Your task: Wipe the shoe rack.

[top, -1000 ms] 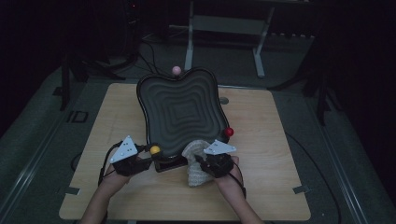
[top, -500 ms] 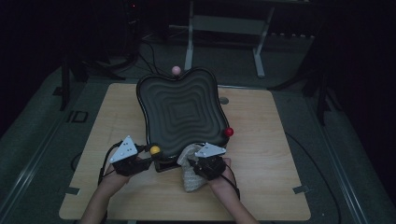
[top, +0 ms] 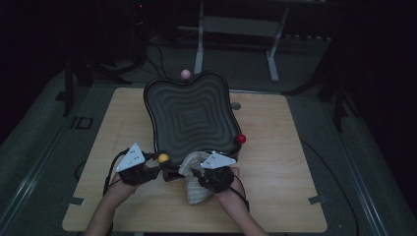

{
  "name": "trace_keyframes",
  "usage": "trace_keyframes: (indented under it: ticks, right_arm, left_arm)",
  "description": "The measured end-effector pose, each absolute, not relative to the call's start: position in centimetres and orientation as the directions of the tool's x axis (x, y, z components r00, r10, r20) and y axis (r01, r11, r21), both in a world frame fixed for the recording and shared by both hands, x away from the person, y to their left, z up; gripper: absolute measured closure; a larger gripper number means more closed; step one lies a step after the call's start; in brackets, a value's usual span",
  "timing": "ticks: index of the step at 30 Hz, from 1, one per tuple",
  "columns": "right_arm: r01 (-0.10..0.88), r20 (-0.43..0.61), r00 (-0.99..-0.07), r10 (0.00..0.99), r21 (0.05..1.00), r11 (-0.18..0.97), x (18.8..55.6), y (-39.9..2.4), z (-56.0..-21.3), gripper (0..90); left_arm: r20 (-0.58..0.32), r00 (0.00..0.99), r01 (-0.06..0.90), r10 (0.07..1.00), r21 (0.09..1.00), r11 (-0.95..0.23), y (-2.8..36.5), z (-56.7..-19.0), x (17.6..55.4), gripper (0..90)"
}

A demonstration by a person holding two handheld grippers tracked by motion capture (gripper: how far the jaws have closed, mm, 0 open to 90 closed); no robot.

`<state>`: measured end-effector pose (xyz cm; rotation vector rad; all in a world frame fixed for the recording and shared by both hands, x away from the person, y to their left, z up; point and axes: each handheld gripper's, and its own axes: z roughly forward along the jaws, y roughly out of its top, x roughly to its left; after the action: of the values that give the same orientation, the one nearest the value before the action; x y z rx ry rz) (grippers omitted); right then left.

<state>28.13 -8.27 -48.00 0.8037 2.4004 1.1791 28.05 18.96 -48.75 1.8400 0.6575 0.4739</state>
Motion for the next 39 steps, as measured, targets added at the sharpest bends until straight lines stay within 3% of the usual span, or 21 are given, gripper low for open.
trace_keyframes:
  ticks: [5, 11, 17, 22, 28, 33, 39]
  right_arm:
    - [0.37, -0.03, -0.777, 0.629, 0.787, 0.494, 28.5, -7.8, -49.1, 68.8]
    - [0.315, -0.067, -0.795, 0.603, 0.804, 0.504, 27.4, -7.0, -47.8, 68.8]
    - [0.347, -0.041, -0.799, 0.6, 0.784, 0.516, 27.3, -6.6, -49.3, 68.8]
    - [0.299, -0.061, -0.821, 0.568, 0.802, 0.517, 26.5, -5.9, -48.0, 68.9]
    - [0.318, -0.053, -0.831, 0.554, 0.772, 0.55, 26.5, -5.3, -49.6, 69.1]
    - [0.289, -0.047, -0.845, 0.532, 0.798, 0.529, 25.9, -5.0, -48.8, 69.1]
    - [0.295, -0.067, -0.86, 0.505, 0.742, 0.602, 26.4, -4.0, -50.7, 69.1]
  left_arm:
    - [0.012, 0.767, 0.213, 0.642, 0.938, -0.273, 18.9, -48.7, 28.0, 59.4]
    - [0.013, 0.765, 0.216, 0.644, 0.937, -0.275, 18.9, -48.7, 28.0, 59.3]
    - [0.012, 0.766, 0.216, 0.643, 0.937, -0.274, 18.9, -48.7, 28.0, 59.4]
    - [0.012, 0.765, 0.217, 0.643, 0.936, -0.276, 18.9, -48.7, 28.0, 59.4]
    - [0.014, 0.765, 0.217, 0.644, 0.936, -0.278, 18.9, -48.7, 28.0, 59.4]
    - [0.015, 0.766, 0.217, 0.643, 0.935, -0.28, 18.9, -48.7, 28.0, 59.4]
    - [0.014, 0.764, 0.219, 0.645, 0.935, -0.28, 18.9, -48.6, 28.0, 59.4]
